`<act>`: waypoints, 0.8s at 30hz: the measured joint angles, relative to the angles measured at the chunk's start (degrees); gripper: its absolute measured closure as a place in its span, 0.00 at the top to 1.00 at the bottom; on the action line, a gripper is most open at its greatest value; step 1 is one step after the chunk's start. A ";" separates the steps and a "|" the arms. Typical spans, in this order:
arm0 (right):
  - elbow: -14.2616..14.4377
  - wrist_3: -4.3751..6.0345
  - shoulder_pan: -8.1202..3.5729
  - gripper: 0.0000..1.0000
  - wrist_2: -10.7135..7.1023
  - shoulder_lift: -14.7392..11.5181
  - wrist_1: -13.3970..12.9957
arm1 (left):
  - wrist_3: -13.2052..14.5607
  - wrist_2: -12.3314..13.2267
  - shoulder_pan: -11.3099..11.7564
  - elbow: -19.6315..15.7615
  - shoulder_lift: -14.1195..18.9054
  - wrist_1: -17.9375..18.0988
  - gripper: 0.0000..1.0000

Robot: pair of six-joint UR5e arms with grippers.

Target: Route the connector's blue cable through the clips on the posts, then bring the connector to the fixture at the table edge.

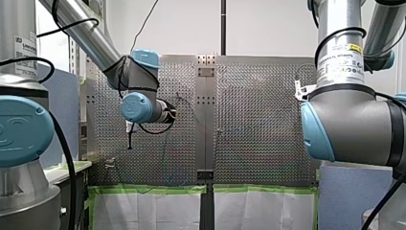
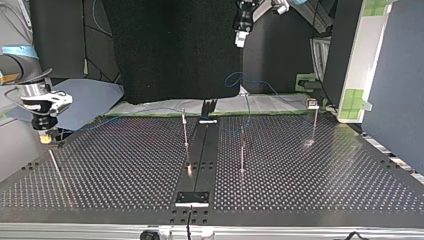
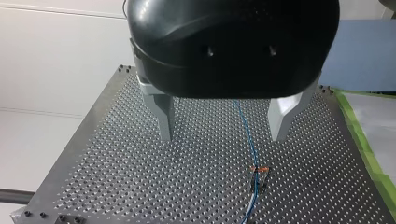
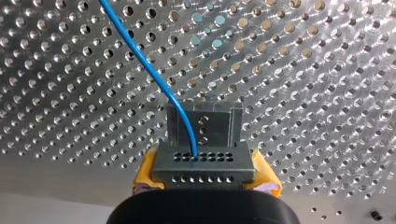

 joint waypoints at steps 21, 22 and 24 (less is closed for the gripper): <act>-0.92 -3.08 1.01 0.00 0.04 1.83 -2.28 | 0.00 0.05 0.26 0.13 0.00 -0.19 1.00; -0.96 -3.02 1.02 0.00 0.04 1.86 -2.33 | 0.00 0.06 0.28 0.13 0.00 -0.20 1.00; -1.06 -2.85 1.04 0.00 0.04 1.92 -2.46 | 0.00 0.07 0.31 0.13 0.00 -0.24 1.00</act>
